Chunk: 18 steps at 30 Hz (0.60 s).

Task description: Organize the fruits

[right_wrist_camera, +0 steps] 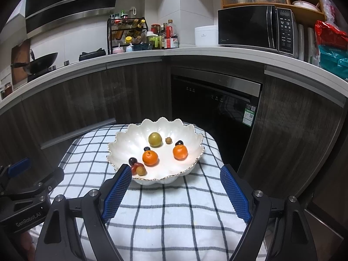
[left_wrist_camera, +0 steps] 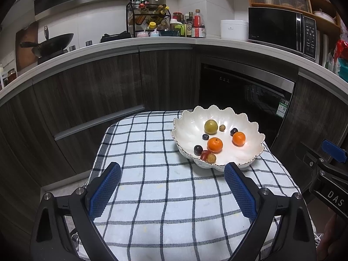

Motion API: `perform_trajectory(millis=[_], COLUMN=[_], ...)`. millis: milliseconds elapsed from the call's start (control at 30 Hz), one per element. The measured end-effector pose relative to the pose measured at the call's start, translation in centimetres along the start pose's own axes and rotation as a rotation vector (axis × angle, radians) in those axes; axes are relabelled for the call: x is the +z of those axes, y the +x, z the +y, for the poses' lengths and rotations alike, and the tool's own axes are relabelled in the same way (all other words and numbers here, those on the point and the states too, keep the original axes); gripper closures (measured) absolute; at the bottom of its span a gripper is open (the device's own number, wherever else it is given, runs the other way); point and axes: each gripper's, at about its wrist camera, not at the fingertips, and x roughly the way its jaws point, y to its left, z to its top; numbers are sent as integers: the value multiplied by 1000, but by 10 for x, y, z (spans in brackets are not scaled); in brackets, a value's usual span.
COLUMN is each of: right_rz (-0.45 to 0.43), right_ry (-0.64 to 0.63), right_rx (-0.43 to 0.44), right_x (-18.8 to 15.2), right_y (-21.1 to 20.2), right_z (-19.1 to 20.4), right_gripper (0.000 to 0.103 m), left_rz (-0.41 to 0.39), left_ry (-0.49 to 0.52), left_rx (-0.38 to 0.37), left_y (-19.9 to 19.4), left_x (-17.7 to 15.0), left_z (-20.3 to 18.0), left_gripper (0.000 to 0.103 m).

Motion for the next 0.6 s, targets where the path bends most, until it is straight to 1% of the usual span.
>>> perform_trajectory(millis=[600], right_rz=[1], right_ry=[0], right_rx=[0], right_x=[-1], right_y=[1], right_z=[1], right_gripper=[19], left_rz=[3], left_ry=[1], left_rx=[-2], left_y=[0], left_x=[0], left_z=[0], left_gripper=[6])
